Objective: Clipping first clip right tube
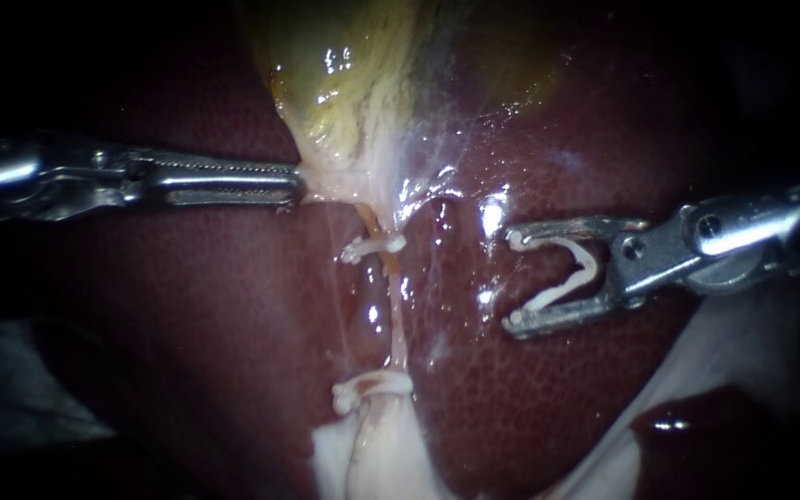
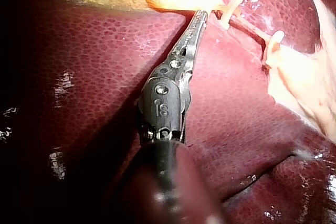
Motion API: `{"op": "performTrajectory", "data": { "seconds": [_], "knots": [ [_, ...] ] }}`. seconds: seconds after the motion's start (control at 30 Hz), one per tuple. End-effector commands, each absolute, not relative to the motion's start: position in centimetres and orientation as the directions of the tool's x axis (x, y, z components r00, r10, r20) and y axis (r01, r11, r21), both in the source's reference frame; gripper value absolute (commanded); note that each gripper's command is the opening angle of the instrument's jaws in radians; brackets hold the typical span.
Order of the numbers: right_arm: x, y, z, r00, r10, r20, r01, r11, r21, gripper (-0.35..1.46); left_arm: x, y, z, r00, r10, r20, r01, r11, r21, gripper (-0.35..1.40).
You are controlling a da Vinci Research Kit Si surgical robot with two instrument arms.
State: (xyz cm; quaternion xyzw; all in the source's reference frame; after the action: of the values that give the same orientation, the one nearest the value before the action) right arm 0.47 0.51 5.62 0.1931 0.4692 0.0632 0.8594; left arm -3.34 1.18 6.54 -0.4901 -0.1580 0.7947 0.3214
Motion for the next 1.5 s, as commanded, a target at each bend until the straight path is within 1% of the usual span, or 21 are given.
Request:
{"op": "performTrajectory", "data": {
  "seconds": [0.03, 0.13, 0.23, 0.4, 0.6, 0.67, 0.83, 1.0, 1.07, 1.2, 1.33, 1.4, 1.5],
  "knots": [
    [0.47, 0.51, 5.63, 0.552, 0.29, -0.782, 0.073, 0.917, 0.391, 0.5, -3.33, 1.19, 6.52, -0.313, 0.666, -0.677, -0.356, -0.743, -0.567, -0.35],
    [0.47, 0.51, 5.63, 0.552, 0.284, -0.784, 0.076, 0.919, 0.387, 0.5, -3.29, 1.22, 6.44, -0.312, 0.668, -0.675, -0.353, -0.741, -0.571, -0.35],
    [0.47, 0.5, 5.63, 0.552, 0.284, -0.784, 0.076, 0.919, 0.387, 0.5, -3.18, 1.31, 6.22, -0.31, 0.676, -0.669, -0.353, -0.735, -0.579, -0.35],
    [0.48, 0.5, 5.63, 0.552, 0.284, -0.784, 0.076, 0.919, 0.386, 0.5, -2.99, 1.41, 5.85, -0.283, 0.678, -0.679, -0.365, -0.73, -0.577, -0.35],
    [0.63, 0.49, 5.69, 0.54, 0.289, -0.791, 0.093, 0.913, 0.398, 0.5, -3.02, 1.37, 5.84, -0.284, 0.673, -0.683, -0.367, -0.734, -0.571, -0.35],
    [0.72, 0.46, 5.73, 0.529, 0.32, -0.786, 0.081, 0.903, 0.422, 0.5, -3.04, 1.37, 5.85, -0.284, 0.673, -0.683, -0.368, -0.734, -0.571, -0.35],
    [0.97, 0.37, 5.92, 0.494, 0.429, -0.756, 0.047, 0.855, 0.516, 0.5, -3.04, 1.37, 5.85, -0.284, 0.673, -0.683, -0.368, -0.734, -0.571, -0.35],
    [1.22, 0.26, 6.17, 0.467, 0.518, -0.716, 0.033, 0.799, 0.6, 0.49, -3.05, 1.37, 5.85, -0.284, 0.673, -0.683, -0.368, -0.734, -0.571, -0.35],
    [1.31, 0.22, 6.27, 0.46, 0.54, -0.705, 0.027, 0.785, 0.619, 0.49, -3.05, 1.37, 5.85, -0.284, 0.673, -0.683, -0.368, -0.734, -0.571, -0.35],
    [1.5, 0.12, 6.48, 0.462, 0.569, -0.681, 0.034, 0.755, 0.654, 0.49, -3.05, 1.37, 5.85, -0.284, 0.673, -0.683, -0.368, -0.734, -0.571, -0.35],
    [1.66, -0.02, 6.69, 0.448, 0.607, -0.656, 0.047, 0.716, 0.696, 0.5, -3.05, 1.37, 5.85, -0.284, 0.673, -0.683, -0.369, -0.734, -0.571, -0.35],
    [1.71, -0.07, 6.76, 0.446, 0.62, -0.646, 0.059, 0.699, 0.712, 0.5, -3.06, 1.37, 5.85, -0.284, 0.673, -0.683, -0.369, -0.734, -0.57, -0.35],
    [1.75, -0.15, 6.82, 0.423, 0.662, -0.619, 0.08, 0.653, 0.753, 0.5, -3.06, 1.37, 5.85, -0.284, 0.673, -0.683, -0.369, -0.734, -0.57, -0.35]
  ]
}}
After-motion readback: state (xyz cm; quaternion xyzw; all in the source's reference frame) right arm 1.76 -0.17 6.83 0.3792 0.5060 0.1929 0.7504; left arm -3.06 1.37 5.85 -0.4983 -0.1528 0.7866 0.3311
